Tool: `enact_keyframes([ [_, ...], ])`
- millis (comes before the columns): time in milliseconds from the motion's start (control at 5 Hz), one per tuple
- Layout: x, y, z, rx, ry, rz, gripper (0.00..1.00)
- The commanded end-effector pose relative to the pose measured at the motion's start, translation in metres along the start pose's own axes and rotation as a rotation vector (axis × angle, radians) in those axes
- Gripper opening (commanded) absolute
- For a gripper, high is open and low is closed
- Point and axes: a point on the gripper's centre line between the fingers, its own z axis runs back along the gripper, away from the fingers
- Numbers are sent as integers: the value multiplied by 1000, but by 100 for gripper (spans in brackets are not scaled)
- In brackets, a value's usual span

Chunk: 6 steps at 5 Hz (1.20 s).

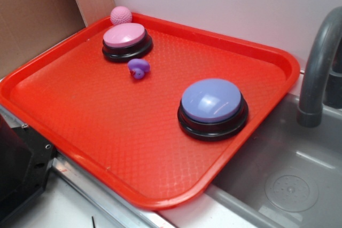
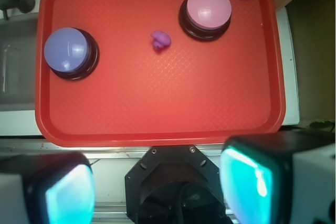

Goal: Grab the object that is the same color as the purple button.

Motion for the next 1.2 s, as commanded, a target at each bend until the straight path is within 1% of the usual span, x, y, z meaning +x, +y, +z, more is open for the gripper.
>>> enact_keyframes([
  [0,0,0,0,0,0,0,100],
  [200,23,19,-26,-4,62,104,100],
  [400,55,49,-59,-17,84,320,100],
  [600,75,64,-89,-42,38,552,100],
  [800,86,55,-118,-47,27,730,100],
  [1000,94,33,-141,-36,17,719,100],
])
